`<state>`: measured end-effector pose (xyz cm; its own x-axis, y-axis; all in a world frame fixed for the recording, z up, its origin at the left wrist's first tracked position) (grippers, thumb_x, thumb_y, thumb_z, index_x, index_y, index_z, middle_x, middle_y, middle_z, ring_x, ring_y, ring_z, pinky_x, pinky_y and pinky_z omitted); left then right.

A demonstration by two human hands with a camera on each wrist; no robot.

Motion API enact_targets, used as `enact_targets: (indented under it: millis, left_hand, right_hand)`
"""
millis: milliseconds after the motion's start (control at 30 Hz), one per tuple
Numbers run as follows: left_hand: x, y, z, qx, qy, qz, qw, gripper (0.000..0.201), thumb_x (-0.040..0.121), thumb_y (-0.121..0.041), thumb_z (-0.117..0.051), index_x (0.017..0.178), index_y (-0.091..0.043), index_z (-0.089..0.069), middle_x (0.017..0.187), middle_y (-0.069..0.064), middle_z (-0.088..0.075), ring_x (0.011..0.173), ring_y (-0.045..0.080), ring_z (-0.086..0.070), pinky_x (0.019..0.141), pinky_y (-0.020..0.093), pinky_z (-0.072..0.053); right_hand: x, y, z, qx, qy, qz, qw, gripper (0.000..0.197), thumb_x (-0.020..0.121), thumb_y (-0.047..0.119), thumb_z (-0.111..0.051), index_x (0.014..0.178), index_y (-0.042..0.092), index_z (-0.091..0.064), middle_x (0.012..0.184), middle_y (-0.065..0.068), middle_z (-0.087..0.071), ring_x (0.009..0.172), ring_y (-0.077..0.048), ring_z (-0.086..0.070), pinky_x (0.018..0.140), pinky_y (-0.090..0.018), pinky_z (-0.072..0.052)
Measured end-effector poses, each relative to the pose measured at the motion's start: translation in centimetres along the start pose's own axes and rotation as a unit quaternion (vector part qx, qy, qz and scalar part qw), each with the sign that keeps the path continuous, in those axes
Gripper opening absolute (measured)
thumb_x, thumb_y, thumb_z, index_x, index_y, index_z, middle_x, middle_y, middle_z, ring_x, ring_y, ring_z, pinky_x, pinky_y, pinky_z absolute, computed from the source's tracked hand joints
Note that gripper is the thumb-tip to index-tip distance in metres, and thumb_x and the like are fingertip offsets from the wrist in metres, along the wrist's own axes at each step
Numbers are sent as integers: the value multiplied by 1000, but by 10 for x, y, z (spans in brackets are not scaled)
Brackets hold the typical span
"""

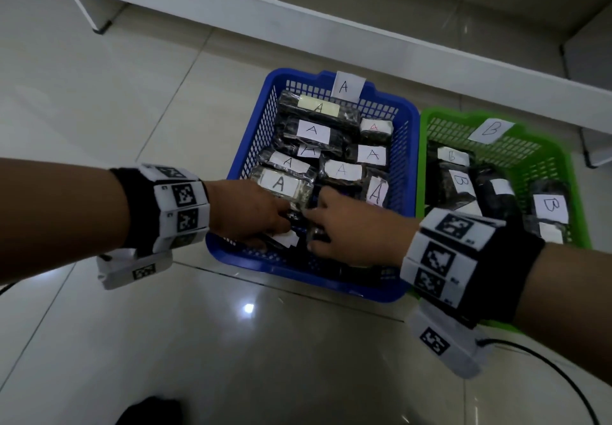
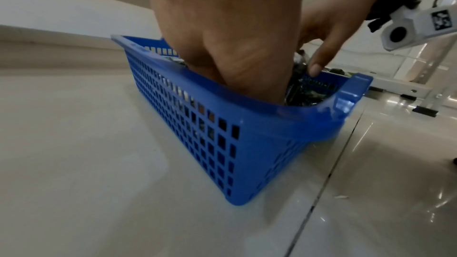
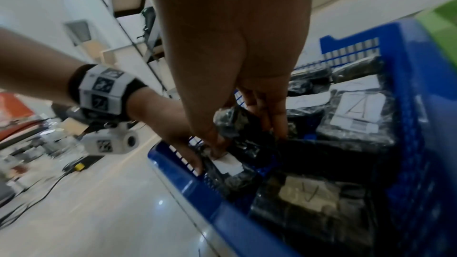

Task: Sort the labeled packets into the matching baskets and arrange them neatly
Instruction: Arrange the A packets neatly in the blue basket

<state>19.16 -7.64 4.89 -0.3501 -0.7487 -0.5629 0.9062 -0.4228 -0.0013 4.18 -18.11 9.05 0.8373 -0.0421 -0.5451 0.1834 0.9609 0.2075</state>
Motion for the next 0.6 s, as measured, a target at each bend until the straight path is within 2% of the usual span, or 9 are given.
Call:
enact_targets:
  millis: [67,133,200,267,367,467,533,600]
  left_hand:
    - [4,-2,2,-3,8,-1,1000,41,94,-45,-46,129,-25,-43,127,2,-43,103,22,-55,82,35,-51]
    - [5,-2,2,-20,15,7,1000,40,94,-43,-46,129,-24,-44,127,3,-43,103,22,-54,82,35,-49]
    - [5,-3,2,-30,23,24,999,39,94,-41,-48,128,-23,-44,125,4,-44,101,24,-55,80,35,-49]
    - [6,-5,-1,-34,26,40,998,42,94,-40,-47,131,-23,-41,124,5,-45,100,25,-56,78,34,-48]
    - [7,-6,-5,-55,22,58,997,52,94,-41,-47,139,-23,-29,127,5,-48,103,24,-56,77,33,-45]
    - [9,-3,-3,-93,16,76,993,64,90,-45,-54,143,-26,-23,127,6,-51,103,25,-57,78,33,-45]
    - [12,-3,-1,-122,17,87,989,63,90,-43,-54,141,-23,-23,122,8,-55,99,25,-58,77,32,-44]
    - [15,-6,-2,-146,11,100,984,53,93,-40,-49,137,-20,-25,114,10,-60,93,25,-58,75,32,-45]
  right_hand:
    - [0,1,-10,-25,25,6,999,41,97,38,-42,126,10,-52,118,-11,-40,91,-24,-50,77,-33,-45]
    - [-1,-3,-22,-67,22,6,997,39,98,32,-41,130,12,-50,125,-12,-43,101,-27,-52,85,-34,-40]
    - [-3,-8,-33,-116,9,10,993,43,97,31,-41,138,17,-41,135,-12,-40,110,-28,-51,99,-38,-33]
    - [-6,-12,-39,-145,2,4,989,51,97,36,-38,145,21,-30,144,-12,-34,119,-30,-46,104,-41,-26]
    - [-9,-18,-34,-141,21,-14,990,53,98,42,-34,147,26,-26,144,-11,-34,124,-29,-43,104,-42,-26]
    - [-7,-20,-25,-131,43,-33,990,47,97,45,-37,138,22,-44,131,-10,-43,117,-28,-47,99,-42,-33]
    - [-4,-21,-19,-44,33,-30,998,41,95,41,-45,122,12,-58,119,-10,-51,107,-27,-52,91,-38,-43]
    - [-4,-27,-9,78,-12,-41,996,32,94,32,-52,116,11,-62,112,-6,-57,99,-21,-56,85,-31,-45]
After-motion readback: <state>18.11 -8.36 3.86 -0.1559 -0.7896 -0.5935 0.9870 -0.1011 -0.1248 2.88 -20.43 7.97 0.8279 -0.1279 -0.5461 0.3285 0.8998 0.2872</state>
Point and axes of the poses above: each hand's wrist, its own x-axis towards the middle knuckle, its own z-axis out of the back of the hand, y = z × x, the point moved 1 cm from there along x, towards the middle knuckle
